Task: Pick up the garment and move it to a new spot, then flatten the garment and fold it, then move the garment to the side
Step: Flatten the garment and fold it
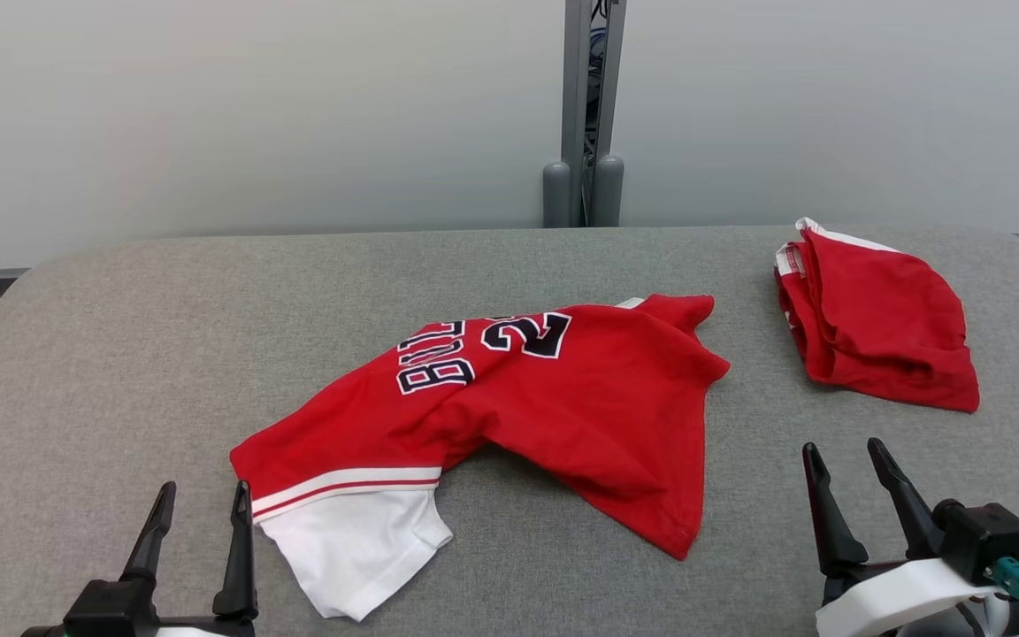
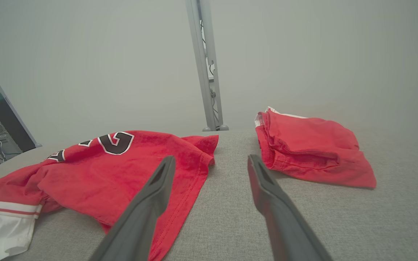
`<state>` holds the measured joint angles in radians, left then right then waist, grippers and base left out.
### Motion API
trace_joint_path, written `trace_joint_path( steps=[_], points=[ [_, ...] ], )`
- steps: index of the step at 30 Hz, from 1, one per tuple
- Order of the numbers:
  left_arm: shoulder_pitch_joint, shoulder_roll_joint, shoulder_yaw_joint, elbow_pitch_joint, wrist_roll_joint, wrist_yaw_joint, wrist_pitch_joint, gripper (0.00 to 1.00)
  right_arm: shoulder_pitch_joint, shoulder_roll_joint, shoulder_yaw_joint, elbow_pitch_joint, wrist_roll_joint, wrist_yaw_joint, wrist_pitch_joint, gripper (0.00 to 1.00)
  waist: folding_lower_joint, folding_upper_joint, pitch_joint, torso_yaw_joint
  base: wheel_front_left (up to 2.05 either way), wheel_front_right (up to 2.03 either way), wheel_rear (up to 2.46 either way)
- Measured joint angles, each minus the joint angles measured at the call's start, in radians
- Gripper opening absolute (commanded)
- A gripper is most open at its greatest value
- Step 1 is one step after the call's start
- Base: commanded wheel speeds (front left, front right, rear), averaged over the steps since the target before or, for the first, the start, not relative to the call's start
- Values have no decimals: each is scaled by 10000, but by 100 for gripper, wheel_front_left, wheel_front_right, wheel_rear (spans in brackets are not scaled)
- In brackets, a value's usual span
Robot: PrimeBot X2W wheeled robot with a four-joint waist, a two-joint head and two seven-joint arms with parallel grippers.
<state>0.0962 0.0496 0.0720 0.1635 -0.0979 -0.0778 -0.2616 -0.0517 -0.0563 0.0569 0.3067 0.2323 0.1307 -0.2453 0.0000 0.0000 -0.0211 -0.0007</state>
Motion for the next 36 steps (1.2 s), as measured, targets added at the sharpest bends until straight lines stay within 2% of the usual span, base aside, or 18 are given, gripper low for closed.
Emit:
trace_joint_path(
  steps=[36],
  points=[
    [139,-2,-165,-44,-56,188,0,100,-13,59,17,140,-8,0,205,100,0,0,-33,123,0,0,0]
  ],
)
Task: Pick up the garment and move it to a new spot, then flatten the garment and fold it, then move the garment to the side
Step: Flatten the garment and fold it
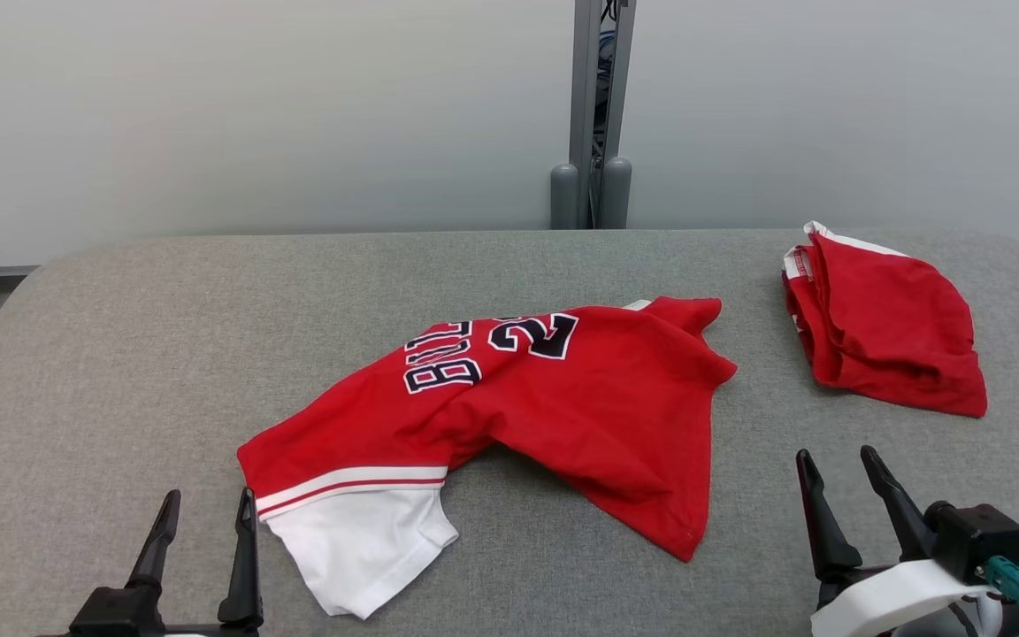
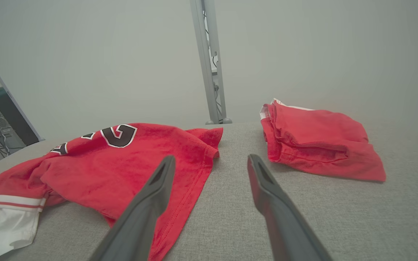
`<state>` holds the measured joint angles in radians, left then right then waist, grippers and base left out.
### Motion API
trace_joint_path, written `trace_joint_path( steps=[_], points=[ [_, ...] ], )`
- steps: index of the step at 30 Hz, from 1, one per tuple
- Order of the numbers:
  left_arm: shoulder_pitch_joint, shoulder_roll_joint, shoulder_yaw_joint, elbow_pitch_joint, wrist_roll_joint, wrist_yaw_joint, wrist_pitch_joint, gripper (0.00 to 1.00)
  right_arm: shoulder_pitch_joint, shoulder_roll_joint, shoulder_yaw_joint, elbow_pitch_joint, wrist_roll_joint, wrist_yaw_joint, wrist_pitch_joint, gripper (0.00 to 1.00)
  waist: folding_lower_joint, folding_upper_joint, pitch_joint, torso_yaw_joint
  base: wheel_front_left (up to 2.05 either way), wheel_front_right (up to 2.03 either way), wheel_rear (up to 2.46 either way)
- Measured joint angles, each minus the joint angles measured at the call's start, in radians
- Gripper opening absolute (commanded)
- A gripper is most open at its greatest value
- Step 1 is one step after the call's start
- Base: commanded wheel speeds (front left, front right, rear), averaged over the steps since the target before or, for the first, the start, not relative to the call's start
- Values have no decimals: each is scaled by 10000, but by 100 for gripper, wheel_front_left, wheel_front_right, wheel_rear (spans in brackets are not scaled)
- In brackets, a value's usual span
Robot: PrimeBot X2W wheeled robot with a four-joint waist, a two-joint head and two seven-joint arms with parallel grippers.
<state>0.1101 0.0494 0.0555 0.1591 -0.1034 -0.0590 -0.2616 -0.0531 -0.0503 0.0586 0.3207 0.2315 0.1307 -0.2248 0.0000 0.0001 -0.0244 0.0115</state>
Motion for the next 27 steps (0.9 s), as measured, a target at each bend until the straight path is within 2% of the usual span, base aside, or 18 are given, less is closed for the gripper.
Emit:
trace_joint_path(
  steps=[12,27],
  points=[
    [8,0,-424,926,-447,-282,0,100,-114,4,520,679,359,0,617,100,-1,0,80,100,0,0,0],
    [-1017,-4,-1430,3751,-1448,-646,0,100,-475,-10,1885,1985,1129,0,1137,100,-1,0,333,225,0,0,0]
  ],
)
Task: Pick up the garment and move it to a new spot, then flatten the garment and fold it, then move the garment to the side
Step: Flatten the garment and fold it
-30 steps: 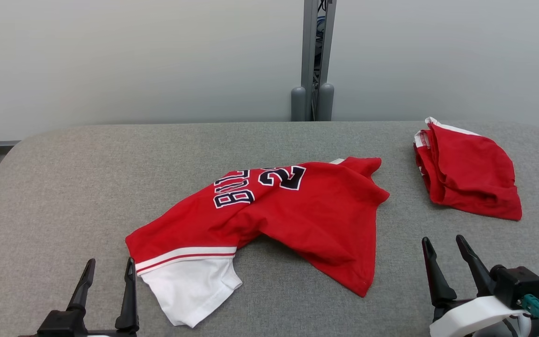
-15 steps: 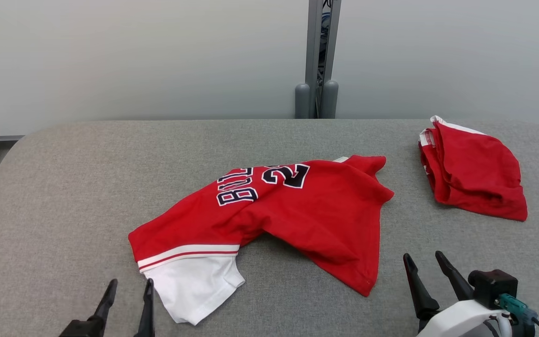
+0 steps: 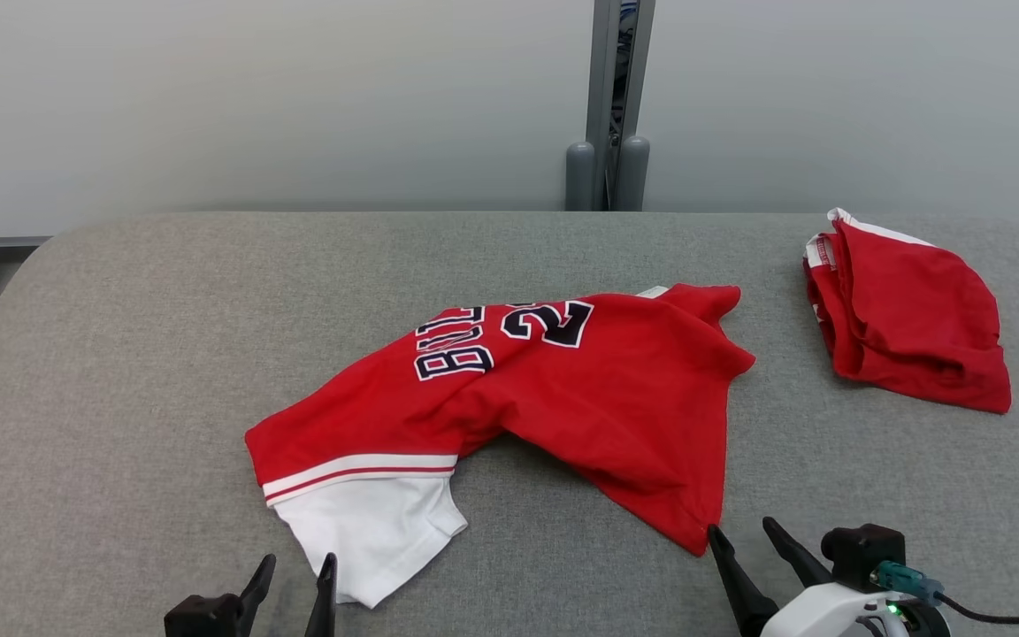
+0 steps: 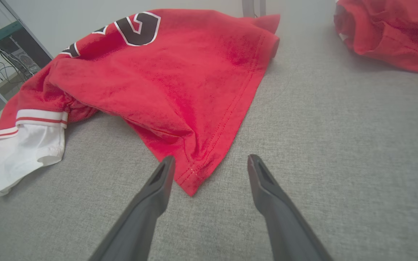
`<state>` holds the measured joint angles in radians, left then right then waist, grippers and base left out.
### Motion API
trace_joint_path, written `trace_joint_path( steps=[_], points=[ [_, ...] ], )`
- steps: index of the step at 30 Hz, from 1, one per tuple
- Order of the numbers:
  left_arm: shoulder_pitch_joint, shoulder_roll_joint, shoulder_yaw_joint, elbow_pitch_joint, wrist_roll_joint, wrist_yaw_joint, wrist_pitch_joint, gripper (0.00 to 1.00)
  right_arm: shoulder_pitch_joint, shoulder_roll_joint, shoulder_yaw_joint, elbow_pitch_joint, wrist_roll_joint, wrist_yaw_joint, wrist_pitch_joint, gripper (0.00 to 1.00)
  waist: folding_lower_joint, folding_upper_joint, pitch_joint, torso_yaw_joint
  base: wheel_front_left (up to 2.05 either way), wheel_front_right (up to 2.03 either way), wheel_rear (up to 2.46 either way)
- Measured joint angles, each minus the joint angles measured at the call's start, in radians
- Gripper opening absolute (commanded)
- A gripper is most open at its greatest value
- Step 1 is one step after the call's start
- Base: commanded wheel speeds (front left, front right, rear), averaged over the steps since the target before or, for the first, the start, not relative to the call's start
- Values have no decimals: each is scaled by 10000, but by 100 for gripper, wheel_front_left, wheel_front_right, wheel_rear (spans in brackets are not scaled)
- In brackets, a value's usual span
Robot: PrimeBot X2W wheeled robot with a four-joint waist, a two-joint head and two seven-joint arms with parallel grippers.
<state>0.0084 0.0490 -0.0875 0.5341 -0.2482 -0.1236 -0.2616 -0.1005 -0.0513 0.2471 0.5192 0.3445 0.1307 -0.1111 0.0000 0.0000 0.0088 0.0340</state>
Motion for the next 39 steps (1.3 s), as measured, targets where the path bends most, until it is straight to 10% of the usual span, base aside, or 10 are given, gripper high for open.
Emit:
trace_joint_path(
  steps=[22,24,28,39],
  points=[
    [-1239,38,-1569,2291,-1519,-59,-29,100,-1827,21,1772,2995,1289,0,-1028,100,0,0,454,81,0,0,0],
    [-1326,42,-1948,2525,-1870,-59,-48,100,-1931,23,1893,3127,1442,0,-1085,49,0,0,452,94,0,0,0],
    [-1537,73,-2401,2876,-2345,-59,-73,0,-2057,27,2171,3400,1672,0,-1193,0,1,1,411,95,0,0,0],
    [-1497,500,-1783,1647,-2036,-23,-15,0,-2311,21,2410,3358,2023,0,-1461,0,0,0,244,117,0,0,0]
  ],
)
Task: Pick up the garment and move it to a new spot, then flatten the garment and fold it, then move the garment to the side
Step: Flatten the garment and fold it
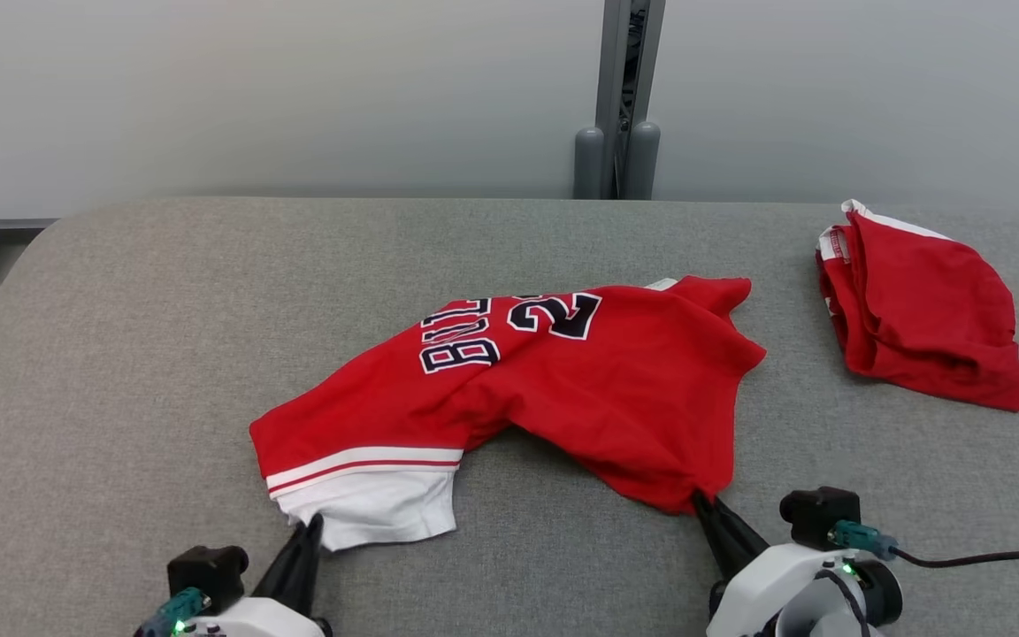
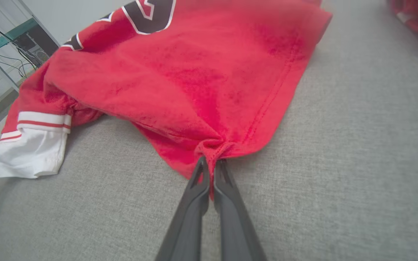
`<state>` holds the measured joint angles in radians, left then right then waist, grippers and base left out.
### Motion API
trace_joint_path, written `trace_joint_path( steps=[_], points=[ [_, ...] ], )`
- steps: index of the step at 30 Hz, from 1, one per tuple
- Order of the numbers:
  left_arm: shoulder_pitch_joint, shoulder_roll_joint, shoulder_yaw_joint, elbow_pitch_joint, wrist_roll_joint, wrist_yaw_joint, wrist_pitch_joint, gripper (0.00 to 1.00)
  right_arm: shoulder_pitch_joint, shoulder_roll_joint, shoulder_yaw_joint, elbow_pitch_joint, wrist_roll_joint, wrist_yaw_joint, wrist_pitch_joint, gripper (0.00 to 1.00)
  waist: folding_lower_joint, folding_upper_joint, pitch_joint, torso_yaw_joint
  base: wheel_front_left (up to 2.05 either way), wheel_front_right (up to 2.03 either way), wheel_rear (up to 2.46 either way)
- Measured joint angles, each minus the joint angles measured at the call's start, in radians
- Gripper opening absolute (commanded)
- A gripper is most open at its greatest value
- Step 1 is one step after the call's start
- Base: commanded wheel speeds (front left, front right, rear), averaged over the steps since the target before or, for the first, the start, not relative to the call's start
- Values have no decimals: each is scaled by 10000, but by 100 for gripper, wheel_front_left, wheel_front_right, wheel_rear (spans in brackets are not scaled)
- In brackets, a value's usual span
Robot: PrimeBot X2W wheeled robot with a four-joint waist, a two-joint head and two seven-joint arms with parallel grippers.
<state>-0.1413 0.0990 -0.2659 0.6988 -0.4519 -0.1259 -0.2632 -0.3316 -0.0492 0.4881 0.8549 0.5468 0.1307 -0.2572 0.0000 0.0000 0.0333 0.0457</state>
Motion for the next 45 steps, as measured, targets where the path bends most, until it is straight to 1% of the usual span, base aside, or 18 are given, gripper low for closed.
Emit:
trace_joint_path(
  steps=[4,7,10,15,19,21,23,25,28,31,33,37,39,41,43,45],
  points=[
    [176,357,612,-1649,748,73,0,0,-81,-328,-48,-926,157,0,-31,0,1,0,-65,-5,0,0,0],
    [147,617,802,-2606,1221,102,0,0,-244,-631,27,-1592,240,0,-42,0,0,0,-85,-46,0,0,0],
    [-125,949,869,-3254,1538,111,0,0,-576,-871,127,-2259,564,0,12,0,0,0,-45,-110,0,0,0],
    [-1400,1764,600,-3747,1730,29,176,0,-1731,-1340,531,-3041,855,0,527,0,0,0,222,-236,0,0,0],
    [-2836,2366,286,-4013,1584,-23,640,0,-3051,-1384,673,-3275,1175,0,874,0,0,0,602,-332,0,0,0],
    [-3655,2763,-8,-4054,1580,-27,872,0,-3835,-1388,688,-3221,1367,0,1020,0,0,-1,843,-378,0,0,0],
    [-4546,3009,-311,-4036,1149,-36,1080,0,-4687,-1371,704,-3030,1524,0,1166,0,0,0,1106,-420,0,0,0],
    [-5454,3432,-694,-3931,1060,-42,1256,0,-5509,-1235,648,-2782,1900,0,1269,0,0,0,1383,-469,0,0,0],
    [-6859,3785,-1110,-3662,301,-42,1482,0,-6831,-1064,531,-2132,2316,0,1444,0,0,0,1847,-541,0,0,0],
    [-8279,4103,-1496,-3139,-341,-42,1684,0,-8303,-949,297,-1308,2681,0,1595,0,0,0,2370,-609,0,0,0],
    [-9211,4347,-1770,-2698,-738,-42,1799,0,-9274,-828,265,-748,2708,0,1657,0,0,0,2745,-650,0,0,0],
    [-11086,4707,-2023,-1797,-1662,-42,2019,0,-11229,-523,-176,514,2961,0,1592,0,0,0,3521,-768,0,0,0],
    [-12077,4930,-2376,-1501,-1657,-42,2105,0,-12065,-441,-297,1212,2928,0,1436,0,1,0,3890,-838,0,0,0],
    [-12912,4930,-2583,-1162,-1797,-42,2123,0,-12807,-360,-472,1885,2894,0,1285,0,1,0,4233,-906,0,0,0],
    [-13595,4811,-2690,-755,-2057,-42,2113,0,-13450,-276,-587,2573,2784,0,1080,0,0,0,4522,-961,0,0,0],
    [-14251,4773,-2934,-370,-2056,-42,2123,0,-14049,-221,-642,3206,2610,0,830,0,1,0,4751,-1003,0,0,0]
  ],
)
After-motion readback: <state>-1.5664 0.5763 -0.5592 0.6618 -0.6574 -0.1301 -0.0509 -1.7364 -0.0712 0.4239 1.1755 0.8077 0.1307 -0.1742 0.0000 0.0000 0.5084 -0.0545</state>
